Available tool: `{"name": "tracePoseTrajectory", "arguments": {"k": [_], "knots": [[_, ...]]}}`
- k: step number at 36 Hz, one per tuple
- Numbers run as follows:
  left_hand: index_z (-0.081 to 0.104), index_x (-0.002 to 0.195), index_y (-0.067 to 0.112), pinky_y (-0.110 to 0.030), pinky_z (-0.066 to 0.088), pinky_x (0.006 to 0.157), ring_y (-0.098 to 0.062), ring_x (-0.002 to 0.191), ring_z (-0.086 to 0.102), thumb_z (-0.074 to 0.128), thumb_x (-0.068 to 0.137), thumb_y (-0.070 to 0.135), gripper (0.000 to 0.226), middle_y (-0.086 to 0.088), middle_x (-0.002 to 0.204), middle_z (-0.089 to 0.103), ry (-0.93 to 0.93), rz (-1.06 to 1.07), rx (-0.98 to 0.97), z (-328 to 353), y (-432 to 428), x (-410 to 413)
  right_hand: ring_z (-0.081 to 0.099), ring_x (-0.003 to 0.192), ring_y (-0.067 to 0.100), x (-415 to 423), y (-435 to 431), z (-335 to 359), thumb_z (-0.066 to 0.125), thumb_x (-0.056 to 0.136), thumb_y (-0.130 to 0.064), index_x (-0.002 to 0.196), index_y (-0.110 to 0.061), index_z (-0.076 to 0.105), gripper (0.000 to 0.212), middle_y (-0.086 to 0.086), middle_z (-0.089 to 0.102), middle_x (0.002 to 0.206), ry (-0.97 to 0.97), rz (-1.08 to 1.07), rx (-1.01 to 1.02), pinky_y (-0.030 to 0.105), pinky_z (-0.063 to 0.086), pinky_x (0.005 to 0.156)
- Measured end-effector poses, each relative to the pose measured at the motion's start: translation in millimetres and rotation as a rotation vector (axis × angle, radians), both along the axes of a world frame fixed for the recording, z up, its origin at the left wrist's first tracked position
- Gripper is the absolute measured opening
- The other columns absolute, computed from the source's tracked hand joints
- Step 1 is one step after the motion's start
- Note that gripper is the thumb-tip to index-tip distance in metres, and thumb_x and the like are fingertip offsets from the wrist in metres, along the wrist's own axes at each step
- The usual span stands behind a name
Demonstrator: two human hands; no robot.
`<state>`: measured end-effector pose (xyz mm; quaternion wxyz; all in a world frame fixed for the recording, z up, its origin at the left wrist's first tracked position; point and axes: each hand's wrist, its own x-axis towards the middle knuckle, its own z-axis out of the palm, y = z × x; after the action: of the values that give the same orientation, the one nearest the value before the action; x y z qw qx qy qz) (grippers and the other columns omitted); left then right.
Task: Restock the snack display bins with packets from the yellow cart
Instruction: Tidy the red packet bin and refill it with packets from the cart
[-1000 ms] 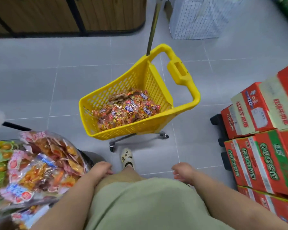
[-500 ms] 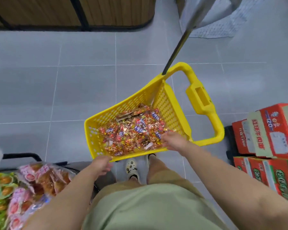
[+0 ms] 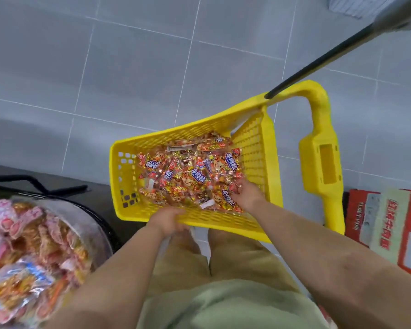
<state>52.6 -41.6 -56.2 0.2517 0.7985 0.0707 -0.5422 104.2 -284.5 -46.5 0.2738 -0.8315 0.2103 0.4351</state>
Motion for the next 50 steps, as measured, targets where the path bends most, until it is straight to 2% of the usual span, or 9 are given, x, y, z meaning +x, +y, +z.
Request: {"name": "tracePoseTrajectory", "arguments": {"k": [12, 17, 20, 26, 31, 36, 40, 43, 50], "knots": [[0.046, 0.137, 0.047, -0.042, 0.020, 0.111, -0.016, 0.139, 0.035, 0.048, 0.096, 0.047, 0.040, 0.013, 0.149, 0.041, -0.111, -0.369, 0.080, -13, -2, -9, 0.054, 0.102, 0.030, -12, 10, -20, 0.063, 0.085, -0.016, 0.105, -0.008, 0.059, 0.022, 0.014, 0.061, 0.108, -0.160, 0.174, -0.093, 0.033, 0.046, 0.083], [0.048, 0.136, 0.044, -0.038, 0.021, 0.109, -0.015, 0.138, 0.035, 0.052, 0.094, 0.047, 0.042, 0.012, 0.148, 0.043, -0.111, -0.323, 0.075, -14, -2, -8, 0.056, 0.074, 0.021, -15, 17, -7, 0.061, 0.090, -0.019, 0.095, -0.016, 0.049, 0.013, 0.003, 0.060, 0.081, -0.237, 0.022, 0.106, 0.025, 0.043, 0.060], [0.051, 0.137, 0.030, -0.034, 0.033, 0.108, -0.019, 0.134, 0.042, 0.069, 0.085, 0.034, 0.055, 0.005, 0.146, 0.047, 0.011, -0.062, -0.022, -13, -2, 2, 0.049, 0.061, 0.004, -12, 23, 7, 0.064, 0.088, -0.021, 0.096, -0.019, 0.050, 0.016, -0.010, 0.052, 0.068, -0.308, -0.177, 0.287, 0.012, 0.038, 0.054], [0.042, 0.138, 0.016, -0.040, 0.035, 0.109, -0.021, 0.128, 0.047, 0.084, 0.059, 0.032, 0.092, -0.001, 0.137, 0.053, 0.331, 0.754, -0.398, 9, 15, 29, 0.063, 0.077, 0.021, -1, 45, 22, 0.068, 0.085, -0.014, 0.108, -0.008, 0.056, 0.027, 0.010, 0.066, 0.096, -0.116, -0.573, 0.624, 0.039, 0.053, 0.074], [0.055, 0.119, 0.025, -0.036, 0.048, 0.088, -0.022, 0.107, 0.061, 0.076, 0.071, 0.018, 0.053, -0.007, 0.119, 0.064, 0.222, 1.200, -0.418, 13, 22, 35, 0.050, 0.048, 0.006, 5, 52, 16, 0.065, 0.086, -0.011, 0.112, -0.012, 0.059, 0.026, -0.013, 0.055, 0.054, 0.003, -0.600, 0.731, 0.028, 0.047, 0.052], [0.036, 0.145, 0.012, -0.046, 0.050, 0.093, -0.024, 0.127, 0.050, 0.077, 0.074, 0.021, 0.083, -0.008, 0.138, 0.055, 0.369, 1.089, -0.386, 11, 13, 37, 0.062, 0.062, 0.005, 3, 57, 8, 0.069, 0.084, -0.019, 0.102, -0.023, 0.064, 0.019, -0.007, 0.069, 0.080, 0.120, -0.554, 0.761, 0.022, 0.051, 0.058], [0.030, 0.148, 0.010, -0.050, 0.046, 0.102, -0.029, 0.133, 0.044, 0.082, 0.070, 0.024, 0.094, -0.011, 0.147, 0.044, 0.362, 1.079, -0.315, 4, 5, 34, 0.062, 0.085, 0.008, 5, 49, -6, 0.059, 0.090, -0.039, 0.113, -0.020, 0.061, 0.030, -0.006, 0.065, 0.102, -0.069, -0.428, 0.457, 0.024, 0.051, 0.071], [0.044, 0.140, 0.012, -0.051, 0.045, 0.102, -0.028, 0.128, 0.050, 0.081, 0.074, 0.022, 0.076, -0.008, 0.136, 0.056, 0.302, 1.131, -0.263, -4, 7, 32, 0.057, 0.104, 0.022, 5, 27, -20, 0.059, 0.089, -0.026, 0.121, -0.013, 0.057, 0.034, 0.005, 0.061, 0.118, -0.296, -0.265, -0.014, 0.026, 0.047, 0.083], [0.060, 0.118, 0.014, -0.051, 0.052, 0.092, -0.027, 0.101, 0.068, 0.076, 0.079, 0.008, 0.042, -0.010, 0.113, 0.071, 0.241, 1.213, -0.262, -12, 19, 25, 0.056, 0.108, 0.031, -3, 7, -30, 0.064, 0.085, -0.024, 0.123, -0.012, 0.050, 0.042, 0.012, 0.059, 0.119, -0.036, 0.373, -0.238, 0.035, 0.048, 0.082]]}}
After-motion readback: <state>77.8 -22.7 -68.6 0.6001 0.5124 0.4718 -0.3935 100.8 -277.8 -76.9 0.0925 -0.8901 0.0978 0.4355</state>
